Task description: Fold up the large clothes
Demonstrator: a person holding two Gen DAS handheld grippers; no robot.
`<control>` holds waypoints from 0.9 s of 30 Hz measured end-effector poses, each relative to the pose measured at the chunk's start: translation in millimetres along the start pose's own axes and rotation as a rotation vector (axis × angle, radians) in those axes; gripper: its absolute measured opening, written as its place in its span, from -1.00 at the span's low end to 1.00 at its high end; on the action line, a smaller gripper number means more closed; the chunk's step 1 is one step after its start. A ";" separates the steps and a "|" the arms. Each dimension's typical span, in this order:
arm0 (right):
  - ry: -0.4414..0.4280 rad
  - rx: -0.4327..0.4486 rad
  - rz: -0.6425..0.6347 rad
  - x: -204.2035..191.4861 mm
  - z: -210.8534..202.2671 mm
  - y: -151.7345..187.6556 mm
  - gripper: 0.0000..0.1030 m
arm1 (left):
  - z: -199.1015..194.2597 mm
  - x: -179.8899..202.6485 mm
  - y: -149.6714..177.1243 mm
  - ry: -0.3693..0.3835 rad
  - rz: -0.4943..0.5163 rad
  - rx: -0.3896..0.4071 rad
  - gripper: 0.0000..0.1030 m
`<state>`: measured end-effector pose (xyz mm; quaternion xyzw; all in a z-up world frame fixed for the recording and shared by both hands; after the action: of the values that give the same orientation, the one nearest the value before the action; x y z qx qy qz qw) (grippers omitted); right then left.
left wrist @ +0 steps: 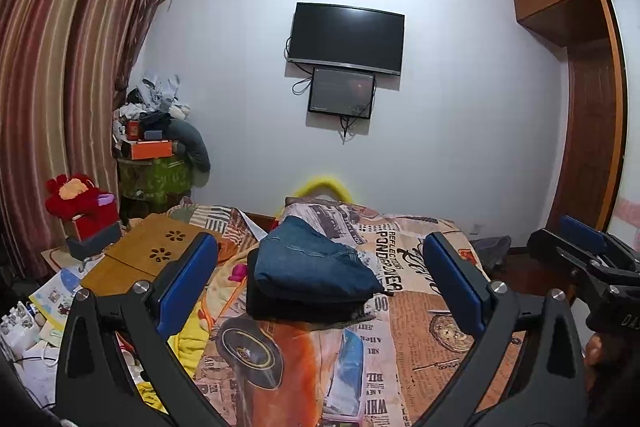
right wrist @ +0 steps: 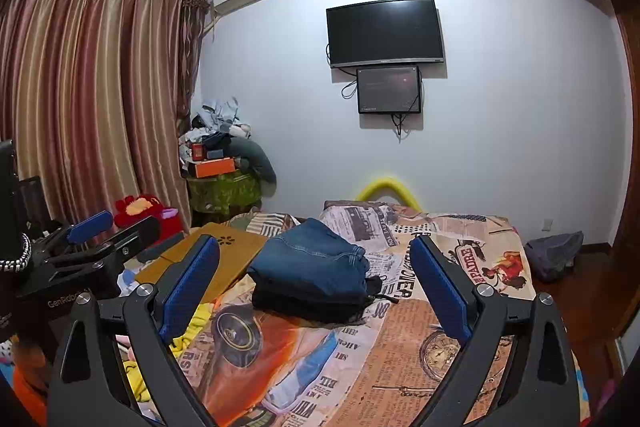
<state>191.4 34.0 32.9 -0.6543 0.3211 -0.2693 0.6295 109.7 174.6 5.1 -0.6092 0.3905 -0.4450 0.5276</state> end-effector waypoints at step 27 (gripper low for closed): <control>0.010 0.000 0.012 3.7 -1.1 0.7 0.85 | -3.7 8.3 -2.6 0.039 0.009 -0.004 0.99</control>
<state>192.9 30.5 32.0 -0.6512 0.3282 -0.2688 0.6293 108.6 166.1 9.0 -0.5997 0.4045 -0.4534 0.5208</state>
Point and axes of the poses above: each gripper's, at about its wrist camera, not at the fingertips, and z roughly the way its jaws point, x to its right, y to its underside, the point moved 5 cm from there along z, roughly the way its jaws point, and after that the axes turned 9 degrees about x, right-handed, at the moved point
